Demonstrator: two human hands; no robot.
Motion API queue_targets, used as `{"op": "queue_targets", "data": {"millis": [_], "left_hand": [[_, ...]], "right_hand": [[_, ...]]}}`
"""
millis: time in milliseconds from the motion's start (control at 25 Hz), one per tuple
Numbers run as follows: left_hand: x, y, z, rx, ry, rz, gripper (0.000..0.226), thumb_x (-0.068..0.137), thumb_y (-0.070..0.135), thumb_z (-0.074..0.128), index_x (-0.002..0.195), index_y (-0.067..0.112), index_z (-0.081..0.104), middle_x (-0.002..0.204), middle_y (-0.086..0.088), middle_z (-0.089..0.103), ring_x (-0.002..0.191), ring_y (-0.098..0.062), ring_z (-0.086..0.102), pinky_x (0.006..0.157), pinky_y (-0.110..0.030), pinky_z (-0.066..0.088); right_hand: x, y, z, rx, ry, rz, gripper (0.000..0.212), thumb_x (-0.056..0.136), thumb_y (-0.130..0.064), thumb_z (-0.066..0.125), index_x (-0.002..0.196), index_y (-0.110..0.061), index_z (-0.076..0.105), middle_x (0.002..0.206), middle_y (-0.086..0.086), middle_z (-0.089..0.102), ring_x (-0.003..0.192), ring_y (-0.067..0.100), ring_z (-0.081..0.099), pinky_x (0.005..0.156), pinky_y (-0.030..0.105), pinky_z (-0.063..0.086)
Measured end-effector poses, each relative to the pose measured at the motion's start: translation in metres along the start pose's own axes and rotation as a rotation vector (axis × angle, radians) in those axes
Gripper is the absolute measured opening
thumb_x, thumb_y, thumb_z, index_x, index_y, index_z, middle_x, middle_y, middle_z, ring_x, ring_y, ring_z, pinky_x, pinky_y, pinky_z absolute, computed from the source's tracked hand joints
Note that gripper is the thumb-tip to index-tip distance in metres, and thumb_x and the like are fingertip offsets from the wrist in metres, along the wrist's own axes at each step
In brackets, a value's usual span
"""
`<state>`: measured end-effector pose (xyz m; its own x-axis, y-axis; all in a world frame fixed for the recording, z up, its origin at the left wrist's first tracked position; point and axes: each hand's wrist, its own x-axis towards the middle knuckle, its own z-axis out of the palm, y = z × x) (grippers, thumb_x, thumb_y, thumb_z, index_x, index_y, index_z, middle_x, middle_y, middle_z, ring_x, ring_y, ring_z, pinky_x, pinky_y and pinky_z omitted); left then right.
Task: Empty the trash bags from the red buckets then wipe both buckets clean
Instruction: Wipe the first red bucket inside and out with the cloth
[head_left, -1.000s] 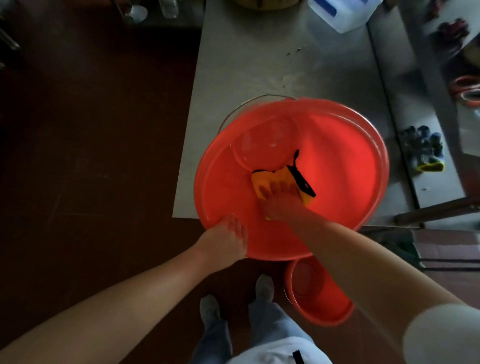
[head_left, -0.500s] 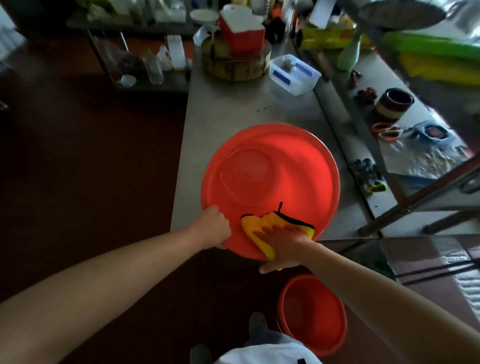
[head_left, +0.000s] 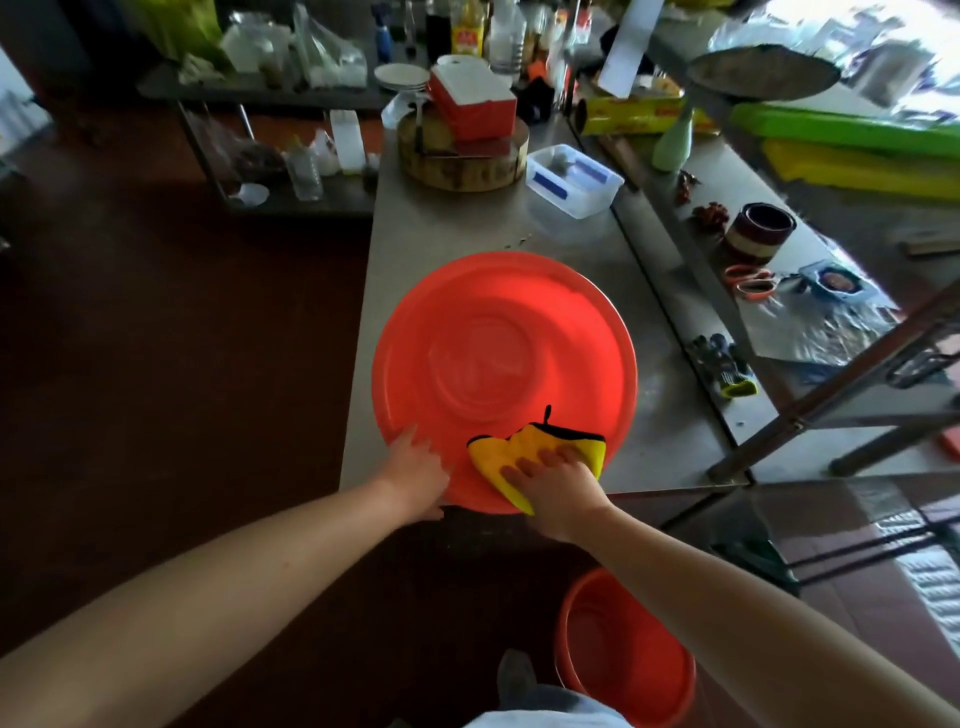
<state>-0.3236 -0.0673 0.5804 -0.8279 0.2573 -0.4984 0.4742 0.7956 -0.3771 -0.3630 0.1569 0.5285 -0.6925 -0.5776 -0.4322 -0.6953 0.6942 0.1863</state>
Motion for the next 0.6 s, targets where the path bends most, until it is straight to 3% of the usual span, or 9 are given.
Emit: {"op": "queue_targets", "data": {"millis": [80, 200, 440, 520, 600], "left_hand": [[0.007, 0.023, 0.012, -0.190, 0.134, -0.004, 0.063, 0.095, 0.051, 0.054, 0.147, 0.018, 0.043, 0.146, -0.009, 0.049, 0.135, -0.032, 0.043, 0.116, -0.050, 0.022], [0.013, 0.032, 0.032, -0.247, 0.252, 0.002, 0.053, 0.099, 0.044, 0.047, 0.148, 0.024, 0.041, 0.148, -0.006, 0.048, 0.134, -0.031, 0.045, 0.114, -0.049, 0.022], [0.016, -0.001, 0.030, -0.071, 0.251, 0.004, 0.037, 0.099, 0.027, 0.048, 0.135, 0.023, 0.057, 0.131, -0.005, 0.062, 0.125, -0.031, 0.052, 0.113, -0.049, 0.022], [0.020, 0.004, 0.020, -0.090, 0.212, -0.022, 0.035, 0.096, 0.030, 0.054, 0.129, 0.022, 0.062, 0.128, -0.006, 0.064, 0.123, -0.031, 0.053, 0.110, -0.048, 0.025], [0.026, 0.019, 0.018, -0.169, 0.192, -0.040, 0.048, 0.092, 0.042, 0.058, 0.133, 0.019, 0.058, 0.129, -0.007, 0.062, 0.122, -0.032, 0.052, 0.108, -0.047, 0.029]], "right_hand": [[0.002, -0.001, -0.003, 0.041, 0.007, 0.020, 0.081, 0.082, -0.049, 0.067, 0.151, -0.033, 0.029, 0.146, 0.000, 0.049, 0.130, 0.035, 0.047, 0.110, 0.052, 0.030], [-0.001, 0.001, 0.004, 0.042, -0.001, 0.015, 0.081, 0.085, -0.047, 0.066, 0.154, -0.032, 0.025, 0.150, 0.001, 0.044, 0.134, 0.034, 0.043, 0.113, 0.051, 0.028], [0.000, 0.016, -0.001, -0.054, -0.042, -0.017, 0.084, 0.086, -0.047, 0.065, 0.156, -0.034, 0.020, 0.154, -0.001, 0.041, 0.135, 0.035, 0.042, 0.111, 0.052, 0.029], [0.003, 0.018, -0.005, -0.046, -0.048, -0.032, 0.084, 0.086, -0.048, 0.064, 0.156, -0.035, 0.020, 0.154, -0.002, 0.040, 0.136, 0.034, 0.041, 0.112, 0.053, 0.029], [0.003, 0.020, -0.006, -0.040, -0.059, -0.053, 0.085, 0.085, -0.049, 0.066, 0.156, -0.037, 0.021, 0.155, -0.004, 0.038, 0.138, 0.033, 0.039, 0.113, 0.053, 0.027]]}}
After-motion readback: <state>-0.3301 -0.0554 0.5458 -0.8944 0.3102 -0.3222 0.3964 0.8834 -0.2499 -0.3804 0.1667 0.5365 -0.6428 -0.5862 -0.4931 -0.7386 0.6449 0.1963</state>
